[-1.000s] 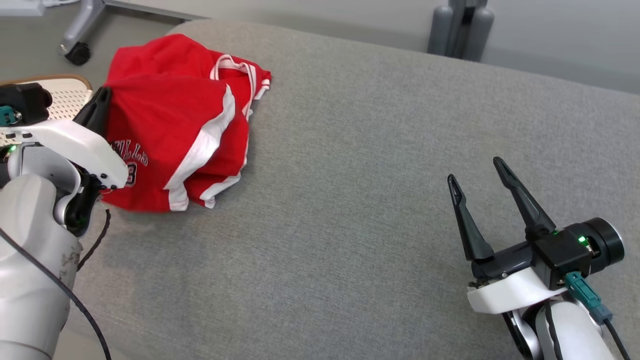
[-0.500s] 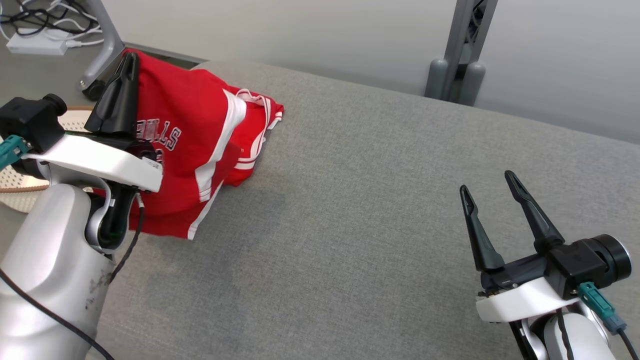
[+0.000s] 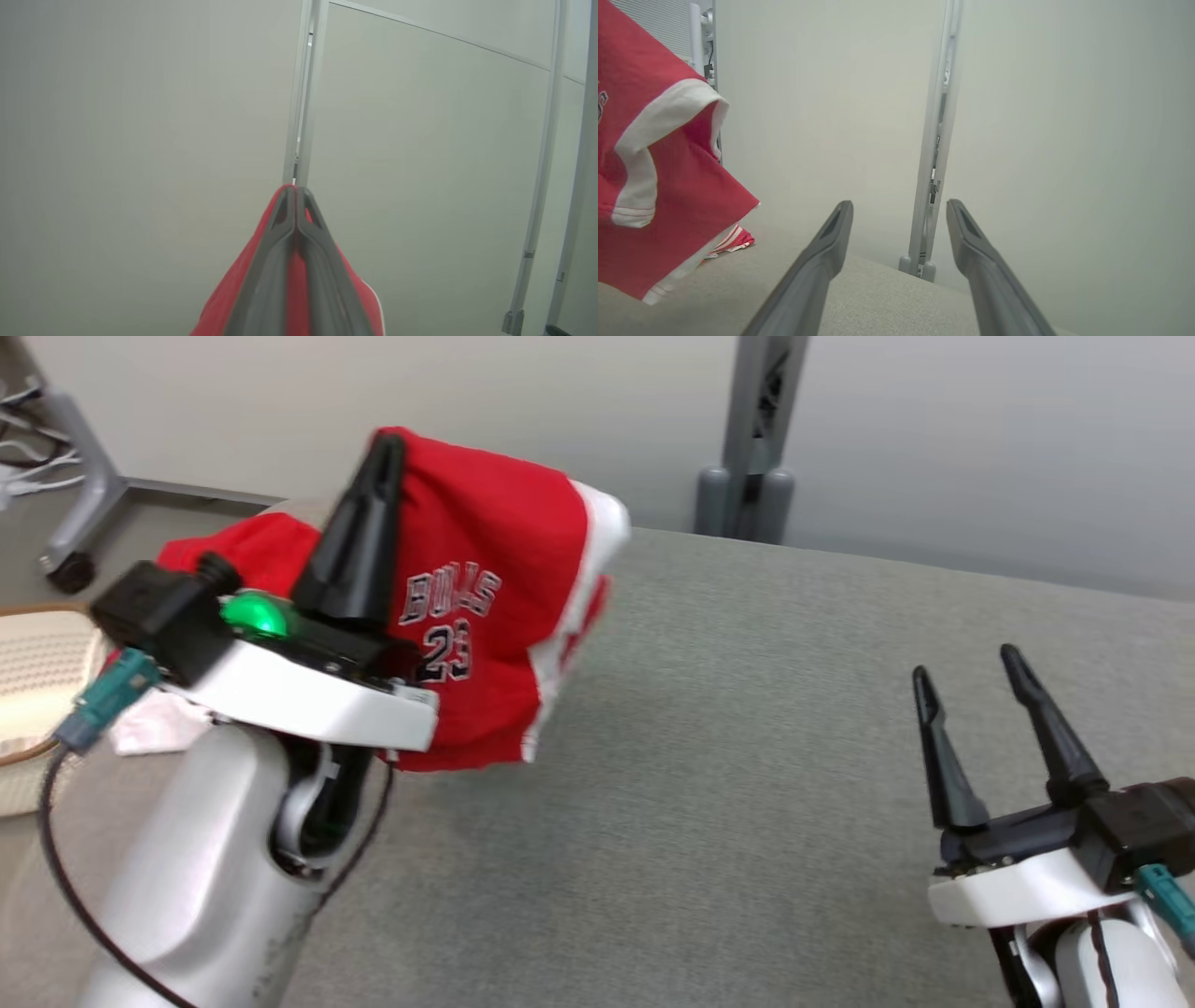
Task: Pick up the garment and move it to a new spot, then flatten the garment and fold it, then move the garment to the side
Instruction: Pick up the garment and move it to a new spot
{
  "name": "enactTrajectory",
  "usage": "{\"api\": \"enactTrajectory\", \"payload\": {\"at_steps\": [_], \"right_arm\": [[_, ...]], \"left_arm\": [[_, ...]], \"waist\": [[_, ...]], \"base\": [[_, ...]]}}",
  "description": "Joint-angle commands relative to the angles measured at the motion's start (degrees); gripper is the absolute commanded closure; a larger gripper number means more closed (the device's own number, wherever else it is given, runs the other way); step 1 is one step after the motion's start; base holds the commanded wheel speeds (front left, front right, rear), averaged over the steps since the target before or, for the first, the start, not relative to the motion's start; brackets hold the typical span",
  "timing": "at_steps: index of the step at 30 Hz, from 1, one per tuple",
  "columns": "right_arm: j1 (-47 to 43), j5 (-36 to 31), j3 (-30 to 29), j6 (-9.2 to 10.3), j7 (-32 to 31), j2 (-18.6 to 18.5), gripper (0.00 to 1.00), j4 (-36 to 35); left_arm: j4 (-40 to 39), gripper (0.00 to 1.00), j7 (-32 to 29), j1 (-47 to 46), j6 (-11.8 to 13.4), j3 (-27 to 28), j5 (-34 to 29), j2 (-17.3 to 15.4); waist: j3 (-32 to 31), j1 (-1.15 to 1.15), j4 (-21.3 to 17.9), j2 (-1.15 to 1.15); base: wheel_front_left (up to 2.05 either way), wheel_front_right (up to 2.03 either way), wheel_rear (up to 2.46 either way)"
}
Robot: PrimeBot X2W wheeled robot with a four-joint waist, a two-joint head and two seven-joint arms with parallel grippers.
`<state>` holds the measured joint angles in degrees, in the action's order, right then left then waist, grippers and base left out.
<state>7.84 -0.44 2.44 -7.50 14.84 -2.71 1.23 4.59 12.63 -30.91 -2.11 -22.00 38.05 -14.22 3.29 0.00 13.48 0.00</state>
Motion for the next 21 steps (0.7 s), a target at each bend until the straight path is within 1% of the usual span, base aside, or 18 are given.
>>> {"api": "enactTrajectory", "payload": {"at_steps": [1,6,11,16,21], "right_arm": [[0.37,-0.02,-0.28,0.02,0.4,-0.34,0.0,-0.15],[1.09,-0.6,-2.03,0.02,0.44,-0.35,0.0,-1.19],[1.19,0.22,-5.12,0.02,0.45,-0.29,0.0,-1.57],[1.35,1.21,-6.17,0.02,0.46,-0.31,0.0,-1.75],[1.5,2.35,-6.05,0.02,0.47,-0.27,0.0,-1.59]], "left_arm": [[-0.56,1.0,-0.03,0.46,0.32,-0.38,-0.57,0.28],[-2.62,1.0,-1.45,0.99,1.0,-4.79,-3.11,1.81],[-0.18,1.0,-2.27,-0.24,0.76,-8.93,-5.55,4.02],[4.55,1.0,-1.52,-2.72,1.06,-11.18,-7.21,6.39],[12.28,1.0,-1.0,-5.1,1.32,-12.96,-8.24,8.34]], "waist": [[0.42,0.0,-2.29,0.0],[2.05,0.0,-8.74,0.0],[3.91,0.0,-15.7,0.0],[6.12,0.0,-22.48,0.0],[8.15,0.0,-27.65,0.0]], "base": [[0.0,0.0,0.0],[0.0,0.0,0.0],[0.0,0.0,0.0],[0.0,0.0,0.0],[0.0,0.0,0.0]]}}
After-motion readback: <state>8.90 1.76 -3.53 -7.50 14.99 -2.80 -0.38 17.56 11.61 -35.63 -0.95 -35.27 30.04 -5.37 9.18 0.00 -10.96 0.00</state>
